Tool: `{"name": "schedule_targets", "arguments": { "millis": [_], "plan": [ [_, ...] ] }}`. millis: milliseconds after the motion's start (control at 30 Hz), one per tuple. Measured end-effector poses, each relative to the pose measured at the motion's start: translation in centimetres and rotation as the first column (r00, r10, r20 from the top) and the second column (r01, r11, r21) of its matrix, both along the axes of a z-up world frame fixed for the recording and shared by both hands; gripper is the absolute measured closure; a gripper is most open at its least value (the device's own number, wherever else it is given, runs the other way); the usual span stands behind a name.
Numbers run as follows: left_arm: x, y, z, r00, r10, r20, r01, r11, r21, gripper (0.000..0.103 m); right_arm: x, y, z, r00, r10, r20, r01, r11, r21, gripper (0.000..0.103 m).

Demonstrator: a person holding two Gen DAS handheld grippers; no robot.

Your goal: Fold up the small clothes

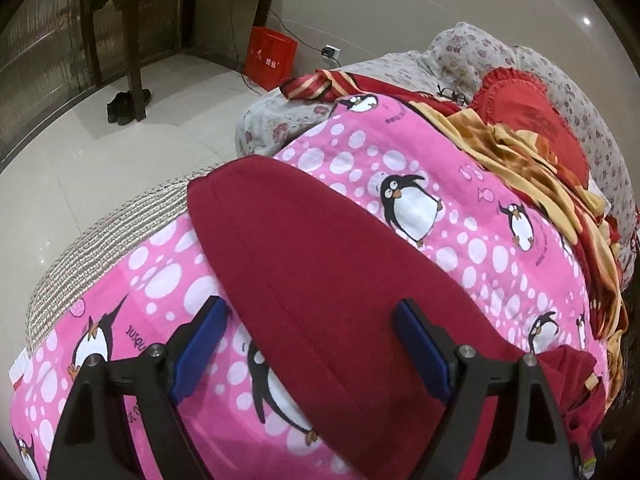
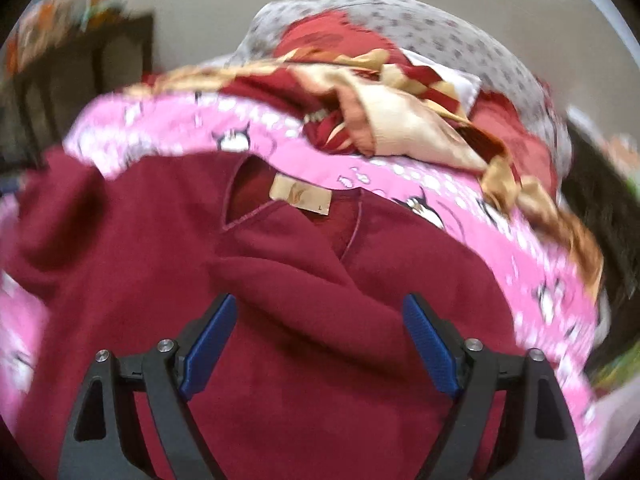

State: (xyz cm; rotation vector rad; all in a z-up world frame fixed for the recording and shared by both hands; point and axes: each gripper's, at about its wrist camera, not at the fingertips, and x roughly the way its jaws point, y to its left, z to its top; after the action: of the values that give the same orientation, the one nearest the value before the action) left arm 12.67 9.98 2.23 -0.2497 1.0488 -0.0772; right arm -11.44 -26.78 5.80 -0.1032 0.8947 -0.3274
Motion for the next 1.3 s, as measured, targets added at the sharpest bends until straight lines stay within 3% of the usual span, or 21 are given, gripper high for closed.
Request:
{"name": "schedule_targets", "arguments": {
  "millis": [33,67,100,167,233,267,333,433,500,567,633,667,700,767,867,1033,1200,1300],
  "plan": [
    [0.0,0.0,0.0,1.000,-0.001,0.001,0.001,1.000,0.000,0.014,0.7,-0.2,-0.7,0.999,0.026,-0.021,-0.027,1.000,-0.009,0.046],
    [0.0,0.0,0.0,1.000,-0.001,0.002,0.001,1.000,-0.002,0.014,0.9,-0.6,-1.1,0.999,0.040,-0.034,-0.039,0.999,0.015,0.059],
    [0.0,0.0,0.0,1.000,0.000,0.002,0.000,1.000,-0.002,0.014,0.9,-1.2,-1.2,0.999,0.034,-0.037,-0.032,0.999,0.040,0.063],
    [-0.1,0.0,-0.1,1.000,-0.001,0.003,0.001,1.000,0.003,0.014,-0.2,-2.7,-0.1,1.000,0.016,0.021,-0.018,0.995,0.101,0.084],
    [-0.1,0.0,0.1,1.000,-0.004,0.007,0.004,1.000,0.006,0.018,-2.0,-4.5,1.8,0.994,-0.037,0.098,0.022,0.987,0.156,0.086],
    [-0.2,0.0,0.3,1.000,-0.013,0.014,0.013,1.000,0.001,0.031,-3.4,-5.7,3.0,0.987,-0.077,0.140,0.052,0.983,0.174,0.087],
    [-0.4,-0.3,0.9,0.999,-0.022,0.029,0.021,1.000,0.015,0.046,-6.0,-7.8,5.3,0.969,-0.147,0.196,0.115,0.980,0.163,0.088],
    [-0.6,-0.5,1.8,0.998,-0.030,0.050,0.028,0.999,0.047,0.079,-10.5,-11.8,8.3,0.928,-0.274,0.253,0.259,0.961,0.093,0.088],
    [-0.7,-0.2,2.2,0.998,-0.036,0.055,0.034,0.999,0.034,0.082,-12.9,-14.4,9.2,0.897,-0.361,0.255,0.357,0.932,0.065,0.088],
    [-0.8,0.1,2.4,0.998,-0.039,0.050,0.038,0.999,0.014,0.090,-15.7,-17.9,9.2,0.845,-0.482,0.232,0.490,0.871,0.028,0.087],
    [-1.1,0.2,2.8,0.998,-0.039,0.050,0.039,0.999,0.002,0.094,-18.0,-21.4,7.8,0.785,-0.599,0.156,0.606,0.796,0.008,0.086],
    [-1.3,0.3,3.1,0.998,-0.043,0.055,0.044,0.999,-0.005,0.095,-18.9,-22.8,7.1,0.768,-0.630,0.117,0.631,0.775,0.033,0.085],
    [-1.6,0.3,3.6,0.997,-0.051,0.063,0.052,0.999,-0.011,0.095,-20.1,-24.0,6.3,0.751,-0.655,0.084,0.650,0.755,0.084,0.084],
    [-2.2,0.1,4.4,0.995,-0.067,0.078,0.068,0.998,-0.018,0.097,-21.8,-24.8,5.5,0.735,-0.676,0.057,0.664,0.734,0.144,0.071],
    [-3.2,-0.7,6.0,0.987,-0.110,0.113,0.115,0.993,-0.037,0.097,-23.3,-24.0,5.4,0.726,-0.684,0.067,0.676,0.728,0.114,0.058],
    [-3.7,-1.2,6.4,0.988,-0.112,0.104,0.117,0.992,-0.042,0.097,-24.7,-22.5,6.5,0.721,-0.685,0.103,0.668,0.728,0.155,0.057],
    [-3.1,-0.4,5.0,0.995,-0.079,0.068,0.083,0.994,-0.067,0.096,-24.8,-20.1,7.9,0.753,-0.639,0.157,0.611,0.768,0.192,0.049],
    [-2.1,0.3,3.6,0.999,-0.040,0.033,0.043,0.993,-0.109,0.060,-23.8,-18.5,8.3,0.791,-0.589,0.165,0.557,0.806,0.200,0.047]
  ]
}}
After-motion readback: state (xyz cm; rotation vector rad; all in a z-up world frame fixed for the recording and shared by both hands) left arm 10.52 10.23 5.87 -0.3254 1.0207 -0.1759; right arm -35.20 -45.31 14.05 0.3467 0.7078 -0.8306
